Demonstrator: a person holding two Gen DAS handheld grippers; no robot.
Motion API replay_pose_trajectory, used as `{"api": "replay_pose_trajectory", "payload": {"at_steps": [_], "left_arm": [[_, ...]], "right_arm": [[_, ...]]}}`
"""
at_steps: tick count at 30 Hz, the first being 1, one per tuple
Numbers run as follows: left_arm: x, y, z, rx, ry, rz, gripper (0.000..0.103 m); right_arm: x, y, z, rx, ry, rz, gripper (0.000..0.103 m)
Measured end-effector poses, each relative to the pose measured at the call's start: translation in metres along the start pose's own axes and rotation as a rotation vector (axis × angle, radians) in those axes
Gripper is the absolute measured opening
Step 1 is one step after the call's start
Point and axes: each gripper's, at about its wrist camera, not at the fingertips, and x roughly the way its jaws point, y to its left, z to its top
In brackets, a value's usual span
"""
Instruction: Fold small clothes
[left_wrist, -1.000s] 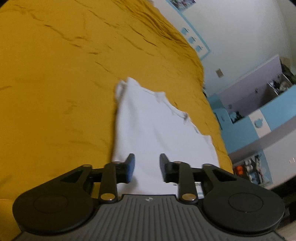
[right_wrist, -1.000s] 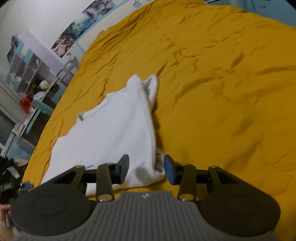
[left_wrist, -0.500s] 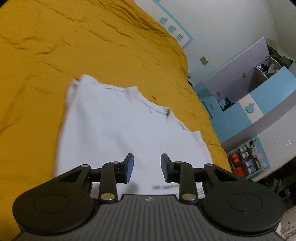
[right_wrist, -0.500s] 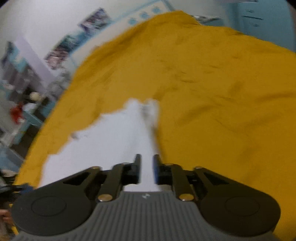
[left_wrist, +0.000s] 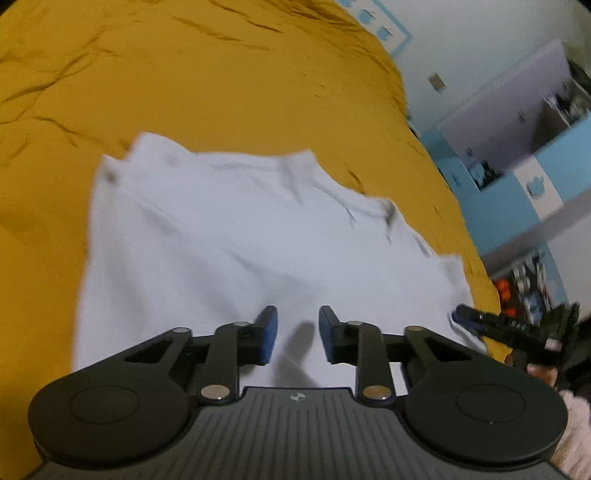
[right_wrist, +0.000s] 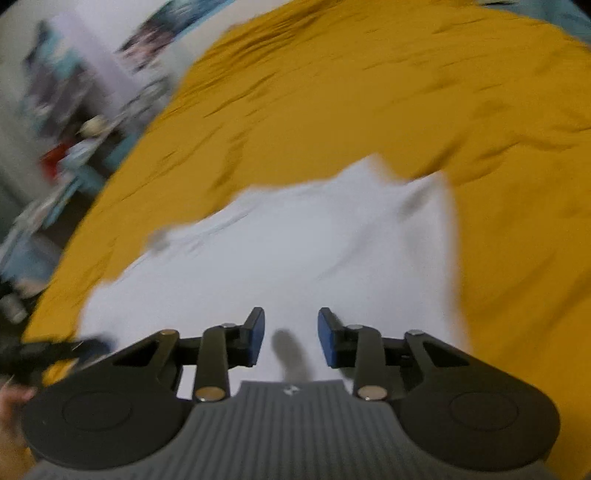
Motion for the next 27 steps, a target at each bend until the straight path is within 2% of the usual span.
{"api": "replay_pose_trajectory", "payload": {"at_steps": [1, 3, 4, 5, 6, 8, 10, 12, 14, 15, 18, 19, 21, 23, 25, 27], "left_arm": [[-0.004, 0.003, 0.003, -0.016, -0.020, 0.019, 0.032], [-0.017, 0.003, 0.006, -0.024, -0.065, 0.022, 0.036], [-0.023, 0.003, 0.006, -0.024, -0.091, 0.017, 0.047], [-0.027, 0.004, 0.006, -0.020, -0.110, 0.019, 0.053], [-0.029, 0.005, 0.007, -0.018, -0.119, 0.028, 0.053], [-0.029, 0.012, 0.011, -0.040, -0.117, 0.045, 0.053], [-0.027, 0.021, 0.016, -0.067, -0.118, 0.051, 0.052], [-0.023, 0.025, 0.024, -0.056, -0.132, 0.092, 0.051], [-0.016, 0.028, 0.036, -0.038, -0.134, 0.150, 0.042], [-0.013, 0.031, 0.041, -0.053, -0.128, 0.164, 0.040], [-0.018, 0.031, 0.046, -0.102, -0.145, 0.157, 0.040], [-0.025, 0.028, 0.045, -0.094, -0.161, 0.152, 0.040], [-0.041, 0.014, 0.036, -0.052, -0.190, 0.139, 0.041], [-0.056, -0.003, 0.019, -0.004, -0.190, 0.127, 0.043], [-0.068, -0.023, -0.004, 0.026, -0.173, 0.109, 0.045], [-0.080, -0.035, -0.035, 0.011, -0.162, 0.055, 0.047]], "right_arm": [[0.000, -0.007, 0.007, 0.023, -0.007, -0.006, 0.022], [-0.003, -0.009, 0.015, 0.047, -0.028, 0.001, 0.023], [-0.005, -0.005, 0.017, 0.023, -0.054, 0.008, 0.028], [-0.007, 0.001, 0.018, -0.005, -0.075, 0.021, 0.031], [-0.006, 0.008, 0.017, -0.022, -0.081, 0.043, 0.035], [0.003, 0.014, 0.019, -0.019, -0.058, 0.063, 0.034], [0.010, 0.012, 0.016, -0.012, -0.070, -0.010, 0.032], [0.019, 0.011, 0.019, 0.010, -0.097, -0.058, 0.022], [0.023, 0.007, 0.018, 0.008, -0.100, -0.089, 0.019], [0.024, 0.005, 0.019, 0.011, -0.093, -0.097, 0.018], [0.028, 0.014, 0.020, -0.001, -0.087, -0.120, 0.018], [0.019, 0.018, 0.018, -0.018, -0.099, -0.119, 0.022], [0.008, 0.028, 0.014, -0.054, -0.113, -0.078, 0.027], [-0.010, 0.044, 0.003, -0.088, -0.104, 0.008, 0.027], [-0.024, 0.063, -0.014, -0.112, -0.073, 0.098, 0.029], [-0.033, 0.077, -0.035, -0.071, -0.023, 0.207, 0.030]]}}
